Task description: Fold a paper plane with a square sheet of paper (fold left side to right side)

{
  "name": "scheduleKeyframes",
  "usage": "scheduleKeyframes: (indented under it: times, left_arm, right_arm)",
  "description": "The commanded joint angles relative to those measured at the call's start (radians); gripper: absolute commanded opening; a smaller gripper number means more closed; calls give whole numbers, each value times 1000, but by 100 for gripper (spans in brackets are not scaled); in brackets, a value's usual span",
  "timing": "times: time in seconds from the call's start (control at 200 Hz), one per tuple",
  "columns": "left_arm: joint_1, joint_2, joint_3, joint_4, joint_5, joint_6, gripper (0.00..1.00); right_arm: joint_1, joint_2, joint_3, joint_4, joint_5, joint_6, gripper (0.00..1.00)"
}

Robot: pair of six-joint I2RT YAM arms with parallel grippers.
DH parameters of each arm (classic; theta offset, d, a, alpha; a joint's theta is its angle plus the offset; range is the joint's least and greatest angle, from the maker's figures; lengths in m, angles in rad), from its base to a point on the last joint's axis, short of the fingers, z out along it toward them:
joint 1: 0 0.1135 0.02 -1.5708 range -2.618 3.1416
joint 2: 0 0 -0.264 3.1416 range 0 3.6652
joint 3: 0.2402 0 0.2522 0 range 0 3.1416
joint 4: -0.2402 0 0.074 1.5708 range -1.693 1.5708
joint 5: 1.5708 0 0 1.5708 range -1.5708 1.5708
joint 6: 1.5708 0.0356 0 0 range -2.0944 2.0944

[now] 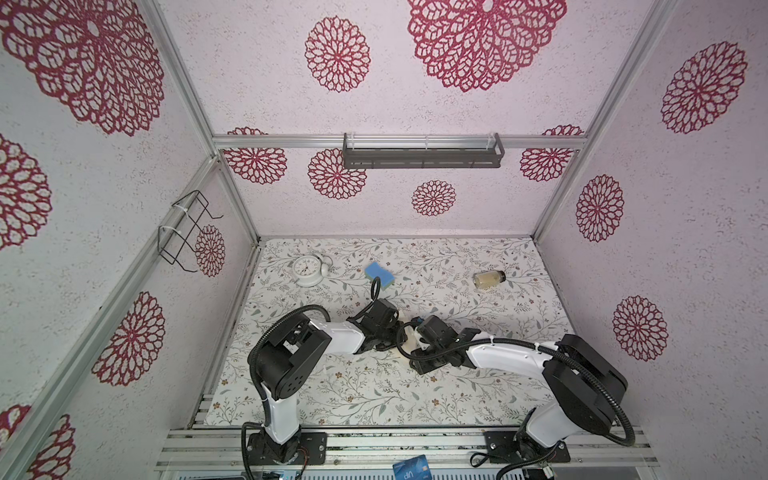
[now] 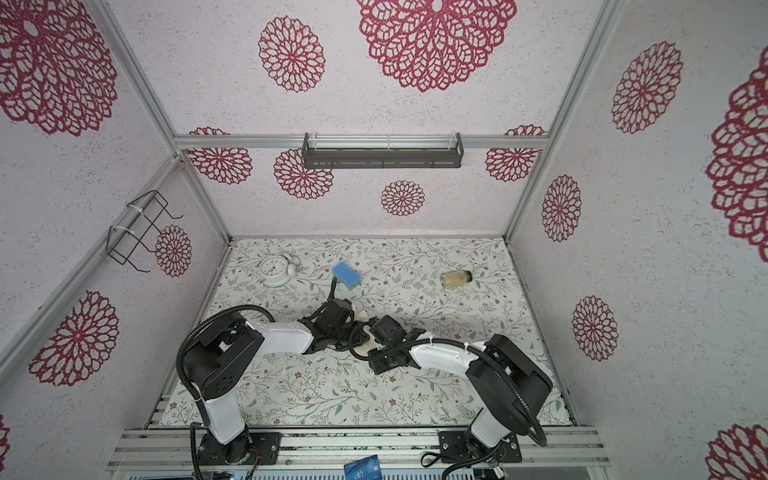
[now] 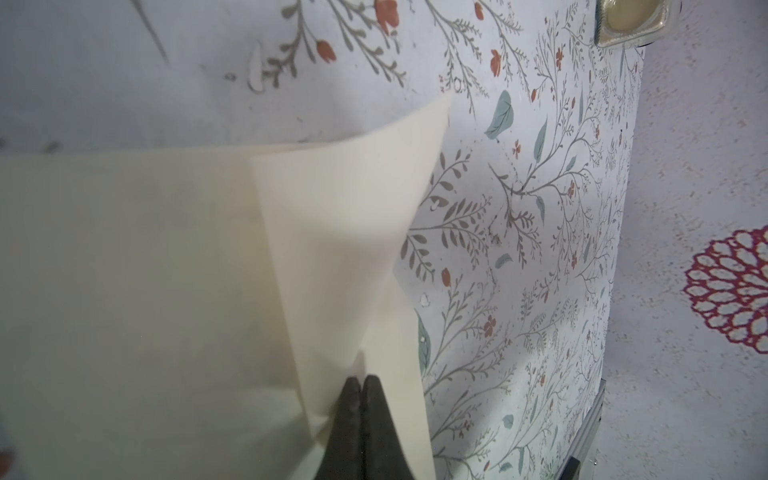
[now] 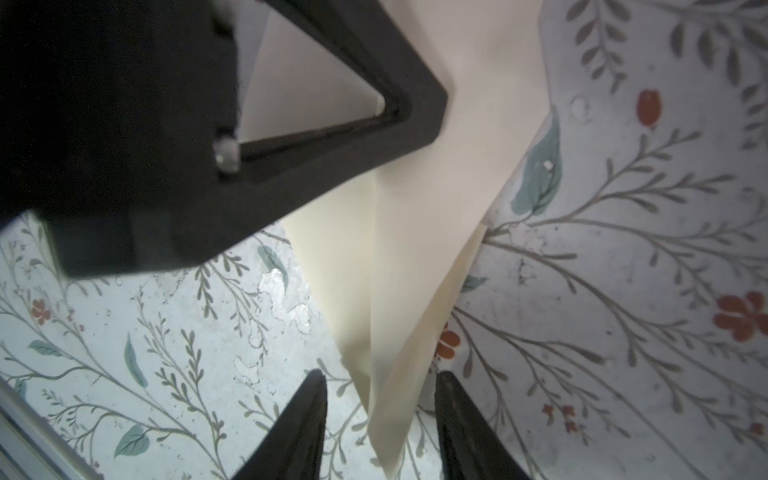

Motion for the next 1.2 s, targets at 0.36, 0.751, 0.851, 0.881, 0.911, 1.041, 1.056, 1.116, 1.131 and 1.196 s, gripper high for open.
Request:
scheduleKeyframes:
  times: [0.36,0.751,0.851,0.881,0.911,1.041,1.056,1.116,1.131,1.196]
  left_arm:
    - [-4,21,-4,-70,-20,-15,0]
    - [-3,17,-15,-68,-23,-15,0]
    - [-4,17,-17,-66,-24,-14,0]
    - [-4,16,-17,-65,-24,-14,0]
    - [-5,17,-17,-64,-24,-15,0]
    - [-4,15,-20,-63,-23,-15,0]
    - [-4,15,-20,-62,-24,-14,0]
    - [-4,13,-23,-62,-23,-15,0]
    - [-3,13,-23,-61,-24,-15,0]
    - [-3,5,-23,-59,-23,-12,0]
  right_arm:
    - [-55,-7,-48,47,-34,-4,24]
    - [-136,-7,-103,127,-165,42,33]
    - [-155,-11,-118,149,-189,58,33]
    - [-159,-10,-123,156,-196,65,33]
    - [-164,-8,-128,161,-202,70,33]
    - [-175,0,-139,175,-216,80,30]
    - [-175,0,-139,176,-217,81,30]
    - [-179,5,-143,180,-220,82,27]
    - [-180,6,-144,181,-222,82,26]
    - [-183,9,-149,186,-229,83,25]
